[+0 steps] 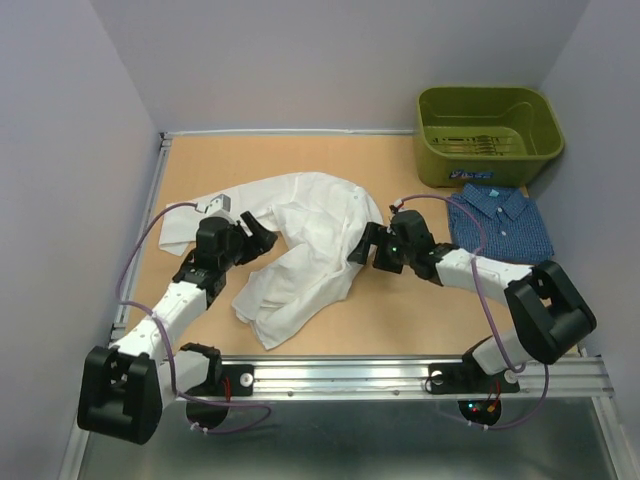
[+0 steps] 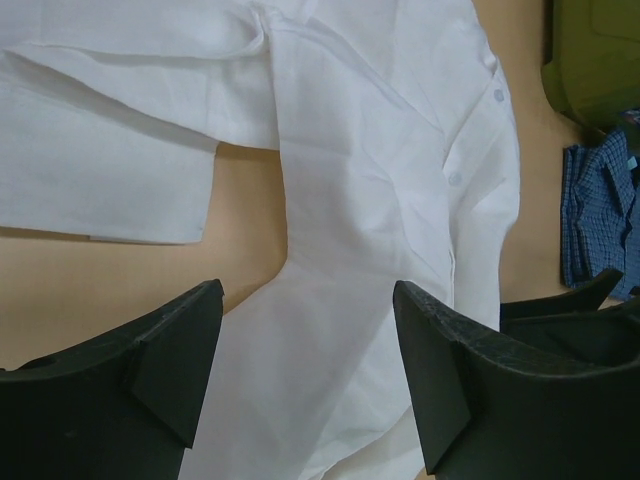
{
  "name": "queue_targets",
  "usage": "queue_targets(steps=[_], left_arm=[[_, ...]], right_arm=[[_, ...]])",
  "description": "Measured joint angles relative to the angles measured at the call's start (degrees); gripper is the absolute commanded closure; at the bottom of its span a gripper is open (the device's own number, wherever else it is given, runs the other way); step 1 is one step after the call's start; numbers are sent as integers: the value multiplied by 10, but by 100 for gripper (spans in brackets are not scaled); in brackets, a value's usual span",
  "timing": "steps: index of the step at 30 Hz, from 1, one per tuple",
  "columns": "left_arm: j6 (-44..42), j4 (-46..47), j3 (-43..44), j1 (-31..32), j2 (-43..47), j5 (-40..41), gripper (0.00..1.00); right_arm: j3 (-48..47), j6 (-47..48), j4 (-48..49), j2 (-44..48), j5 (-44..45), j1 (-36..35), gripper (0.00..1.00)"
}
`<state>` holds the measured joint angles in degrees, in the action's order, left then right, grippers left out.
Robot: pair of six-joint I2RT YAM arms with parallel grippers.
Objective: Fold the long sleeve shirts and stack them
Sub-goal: Flatten the shirt out
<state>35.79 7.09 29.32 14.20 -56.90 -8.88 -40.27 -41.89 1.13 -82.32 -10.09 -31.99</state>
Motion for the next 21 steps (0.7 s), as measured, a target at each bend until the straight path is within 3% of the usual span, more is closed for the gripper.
queue_targets(steps=[5,6,8,9,12,13,21], left_arm=[[27,42,-14,7,-80,-6,27],[33,48,-17,9,-91,-8,29],[43,61,-18,12,-123,-8,30],[49,70,-18,15,-139,-6,32],[58,86,-17,15,-172,4,33],[61,89,-16,15,-187,11,33],[37,77,80,9,-300,92,34]], right_arm=[[0,-12,37,-35,-26,-1,32],[0,-12,40,-38,-28,-2,49],[4,-10,50,-40,-31,-3,67],[9,-3,56,-40,-33,-3,81],[20,3,58,-40,-30,-3,96],[23,9,56,-40,-27,-3,99],[25,82,-17,14,25,-3,99]])
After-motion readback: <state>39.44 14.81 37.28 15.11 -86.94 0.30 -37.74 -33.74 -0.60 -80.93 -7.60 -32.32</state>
